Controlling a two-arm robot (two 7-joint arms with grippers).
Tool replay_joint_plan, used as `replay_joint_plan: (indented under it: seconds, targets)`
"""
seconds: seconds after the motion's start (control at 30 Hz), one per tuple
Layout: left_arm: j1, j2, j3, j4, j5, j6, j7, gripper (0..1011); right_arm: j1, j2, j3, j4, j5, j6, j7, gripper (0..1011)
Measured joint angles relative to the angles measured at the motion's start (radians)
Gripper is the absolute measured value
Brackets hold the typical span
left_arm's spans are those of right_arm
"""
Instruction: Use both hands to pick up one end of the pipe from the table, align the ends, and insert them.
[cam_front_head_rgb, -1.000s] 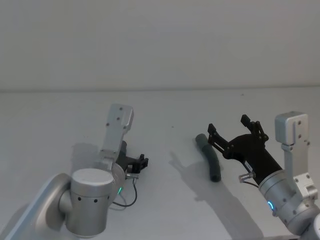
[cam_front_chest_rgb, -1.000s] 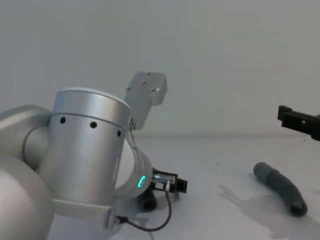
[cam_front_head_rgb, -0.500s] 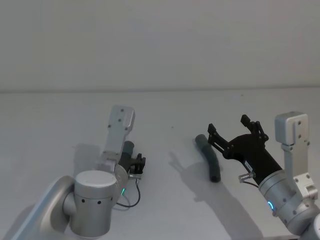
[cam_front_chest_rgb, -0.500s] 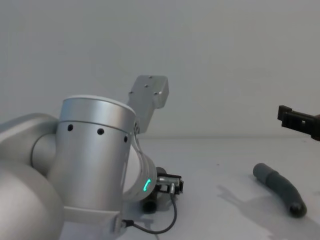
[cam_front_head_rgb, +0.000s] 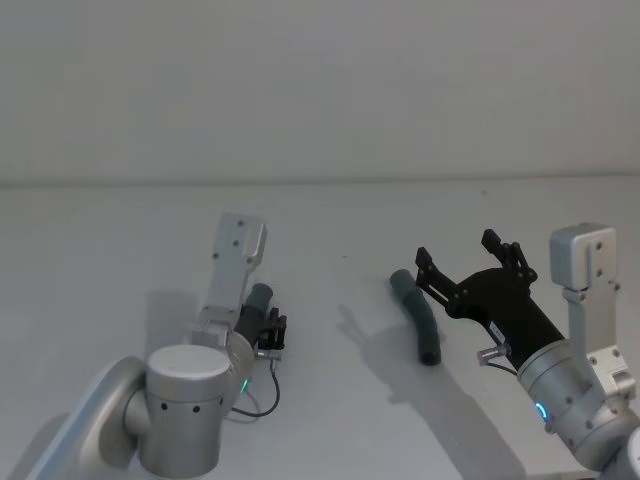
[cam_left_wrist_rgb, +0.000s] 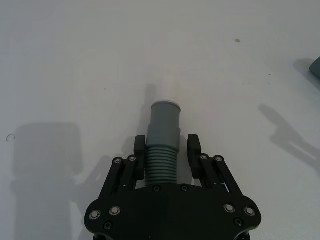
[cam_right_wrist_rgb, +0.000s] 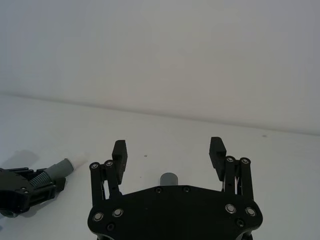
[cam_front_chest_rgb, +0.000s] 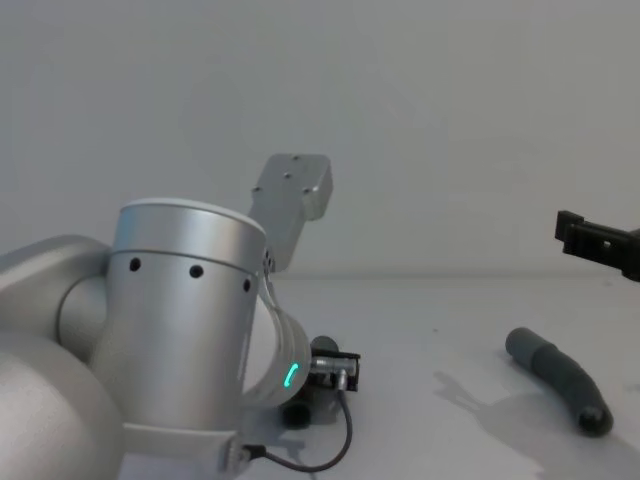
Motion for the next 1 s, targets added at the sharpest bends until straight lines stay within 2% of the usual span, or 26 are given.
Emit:
replay_joint_plan:
  seconds: [0.3, 0.4, 1.0]
  targets:
    - [0.008, 0.013, -0.006, -0.008, 0.003, -0.016, -0.019, 414, 0.0, 0.0, 0.0, 0.0, 0.0, 0.0, 0.0, 1000]
    - [0.01, 0.021, -0.008, -0.012, 0.004, -0.022, -0.031, 333, 0.0, 0.0, 0.0, 0.0, 0.0, 0.0, 0.0, 1000]
    - [0.019, 0.069, -0.022, -0.042, 0.0, -0.033, -0.101, 330, 0.0, 0.0, 0.0, 0.0, 0.0, 0.0, 0.0, 1000]
